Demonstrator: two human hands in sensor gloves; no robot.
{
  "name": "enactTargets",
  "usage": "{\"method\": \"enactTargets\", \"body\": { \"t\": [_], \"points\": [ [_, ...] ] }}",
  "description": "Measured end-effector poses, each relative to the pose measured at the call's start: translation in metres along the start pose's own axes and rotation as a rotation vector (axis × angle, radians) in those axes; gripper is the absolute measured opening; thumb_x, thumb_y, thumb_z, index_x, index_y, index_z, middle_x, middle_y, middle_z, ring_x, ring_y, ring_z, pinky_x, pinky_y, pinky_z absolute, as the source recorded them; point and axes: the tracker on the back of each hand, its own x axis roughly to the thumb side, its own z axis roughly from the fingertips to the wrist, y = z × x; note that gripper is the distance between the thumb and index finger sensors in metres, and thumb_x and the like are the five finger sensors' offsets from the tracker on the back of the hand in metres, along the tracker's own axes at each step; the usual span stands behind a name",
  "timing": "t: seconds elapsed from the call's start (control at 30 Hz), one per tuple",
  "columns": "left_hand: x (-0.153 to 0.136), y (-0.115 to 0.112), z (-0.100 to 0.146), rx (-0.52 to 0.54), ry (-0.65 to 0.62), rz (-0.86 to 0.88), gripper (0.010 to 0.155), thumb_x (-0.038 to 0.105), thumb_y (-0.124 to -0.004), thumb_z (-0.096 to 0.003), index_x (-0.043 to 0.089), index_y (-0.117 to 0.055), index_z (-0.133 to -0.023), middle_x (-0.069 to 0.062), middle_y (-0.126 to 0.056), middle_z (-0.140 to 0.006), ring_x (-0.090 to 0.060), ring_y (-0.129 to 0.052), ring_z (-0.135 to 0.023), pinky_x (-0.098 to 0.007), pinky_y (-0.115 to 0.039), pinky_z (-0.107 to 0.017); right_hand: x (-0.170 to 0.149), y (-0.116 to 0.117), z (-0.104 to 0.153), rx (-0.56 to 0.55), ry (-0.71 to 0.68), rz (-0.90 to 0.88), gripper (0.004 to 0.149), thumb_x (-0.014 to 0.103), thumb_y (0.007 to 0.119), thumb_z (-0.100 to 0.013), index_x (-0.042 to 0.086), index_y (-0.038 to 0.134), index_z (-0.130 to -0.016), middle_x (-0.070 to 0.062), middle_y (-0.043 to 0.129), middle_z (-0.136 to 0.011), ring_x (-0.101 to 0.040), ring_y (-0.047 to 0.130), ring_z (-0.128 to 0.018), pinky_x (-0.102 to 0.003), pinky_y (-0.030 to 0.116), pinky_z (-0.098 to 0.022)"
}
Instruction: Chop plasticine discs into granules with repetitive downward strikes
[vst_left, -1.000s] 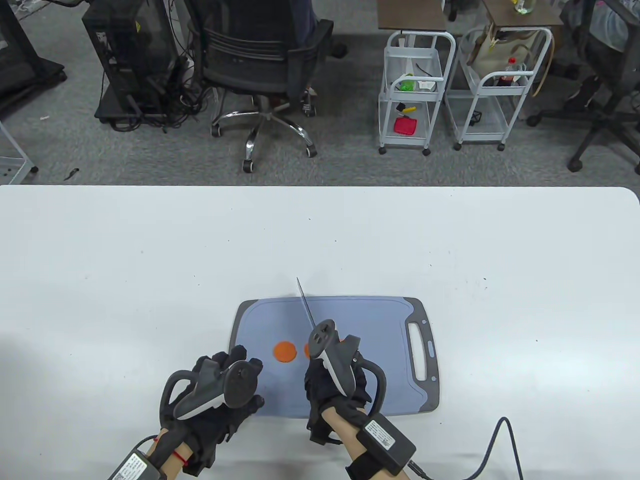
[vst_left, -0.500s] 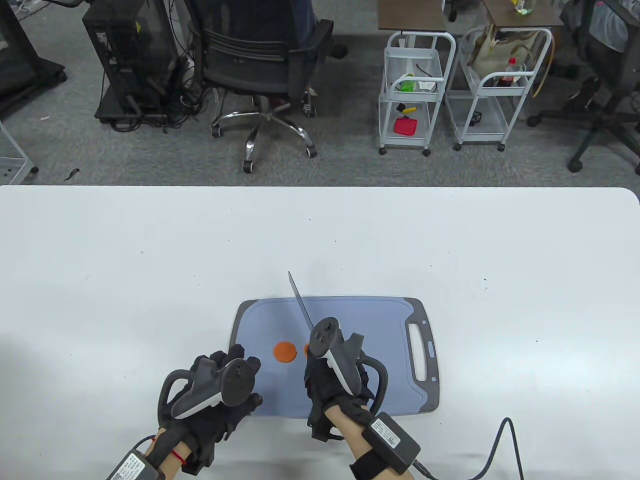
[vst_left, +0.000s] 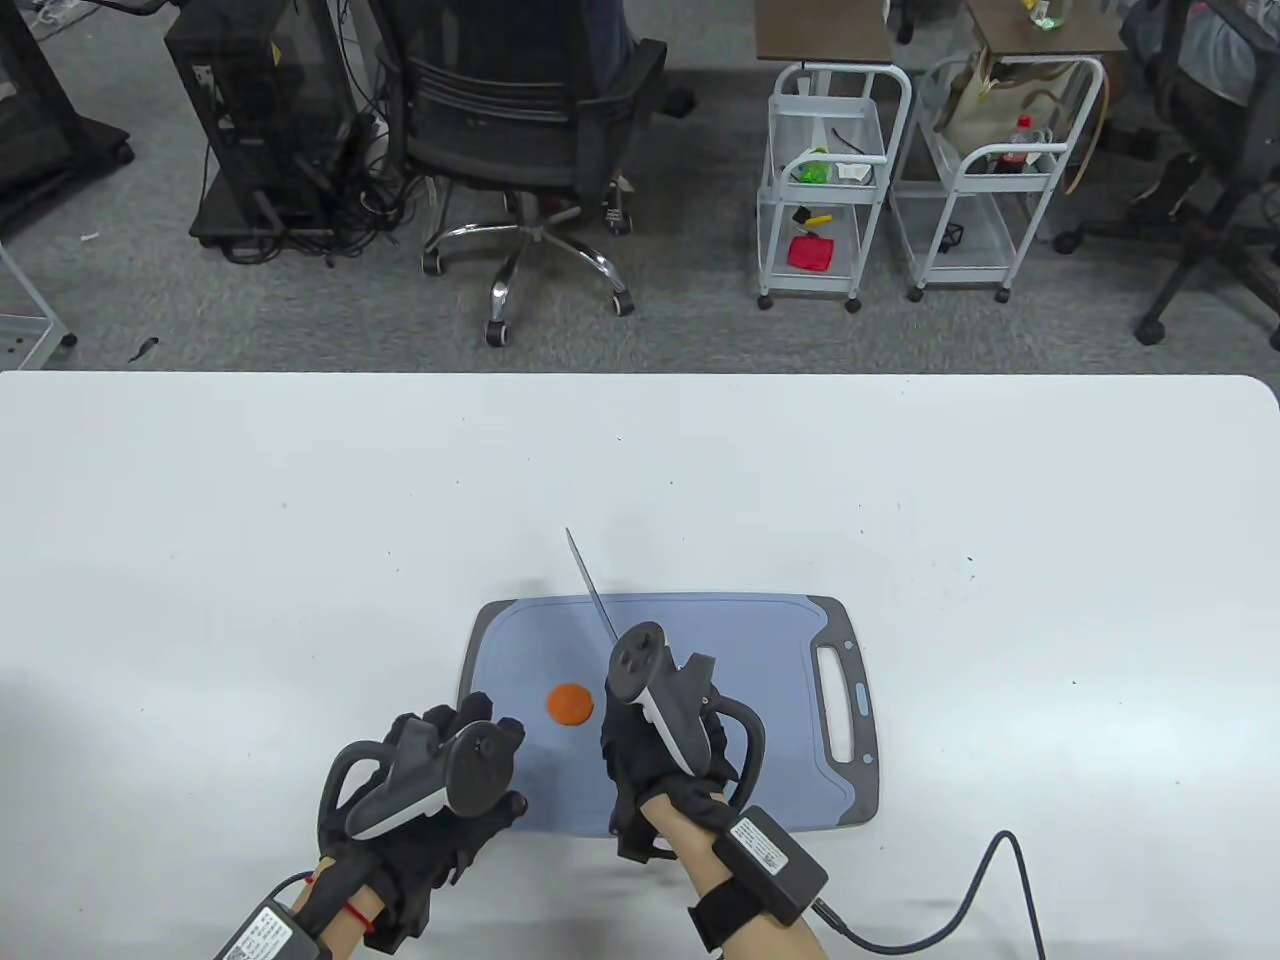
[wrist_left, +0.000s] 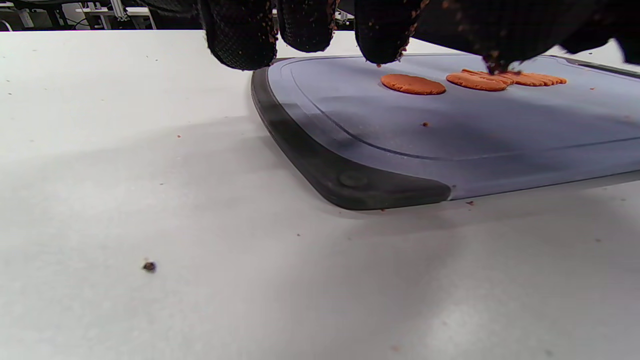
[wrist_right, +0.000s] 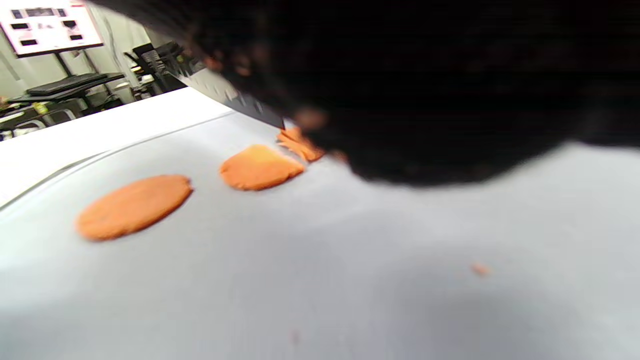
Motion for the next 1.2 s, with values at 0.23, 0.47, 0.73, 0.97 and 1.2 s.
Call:
{"method": "enactTargets", "body": {
  "t": [0.23, 0.47, 0.73, 0.97, 1.2],
  "points": [
    [0.003, -0.001, 0.001, -0.005, -0.007, -0.007, 0.076, 0.062, -0.061, -0.0382, 0.034, -0.056, -0.109, -0.012, -0.048, -0.124, -0.046, -0.064, -0.107, -0.066, -0.047, -0.075, 0.001, 0.018, -0.002, 0.01, 0.05, 0.082, 0.052, 0.05, 0.073, -0.051, 0.007, 0.081, -0.077, 0.0, 0.098, -0.04, -0.015, 0.108, -0.001, -0.043, 0.095, -0.008],
    [0.0, 0.0, 0.002, -0.004, 0.001, 0.011, 0.076, 0.062, -0.061, -0.038, 0.034, -0.057, -0.109, -0.012, -0.049, -0.124, -0.046, -0.064, -0.107, -0.066, -0.047, -0.075, 0.009, 0.008, -0.021, 0.04, 0.049, 0.017, 0.052, 0.051, 0.072, -0.05, 0.008, 0.083, -0.077, 0.0, 0.098, -0.04, -0.014, 0.108, -0.001, -0.042, 0.095, -0.008],
    [0.002, -0.002, 0.0, -0.018, -0.003, -0.009, 0.076, 0.062, -0.061, -0.0381, 0.034, -0.056, -0.109, -0.013, -0.048, -0.124, -0.046, -0.064, -0.107, -0.066, -0.047, -0.075, -0.006, 0.005, 0.0, 0.055, 0.059, 0.023, 0.052, 0.05, 0.073, -0.05, 0.007, 0.084, -0.078, -0.001, 0.099, -0.04, -0.015, 0.108, -0.002, -0.043, 0.095, -0.008],
    [0.002, -0.002, 0.001, -0.025, 0.0, -0.008, 0.076, 0.062, -0.061, -0.0381, 0.034, -0.056, -0.109, -0.013, -0.049, -0.124, -0.046, -0.064, -0.107, -0.066, -0.047, -0.075, -0.001, 0.012, -0.023, 0.12, 0.07, -0.015, 0.052, 0.051, 0.073, -0.05, 0.008, 0.081, -0.077, 0.001, 0.098, -0.039, -0.014, 0.108, -0.001, -0.043, 0.095, -0.008],
    [0.002, -0.003, -0.001, -0.034, 0.001, -0.012, 0.076, 0.062, -0.061, -0.0382, 0.034, -0.056, -0.109, -0.013, -0.048, -0.124, -0.046, -0.064, -0.107, -0.066, -0.047, -0.075, -0.006, 0.002, -0.001, 0.043, 0.038, -0.031, 0.052, 0.051, 0.073, -0.05, 0.007, 0.083, -0.078, -0.001, 0.099, -0.04, -0.015, 0.108, -0.002, -0.043, 0.095, -0.009]
  ]
}}
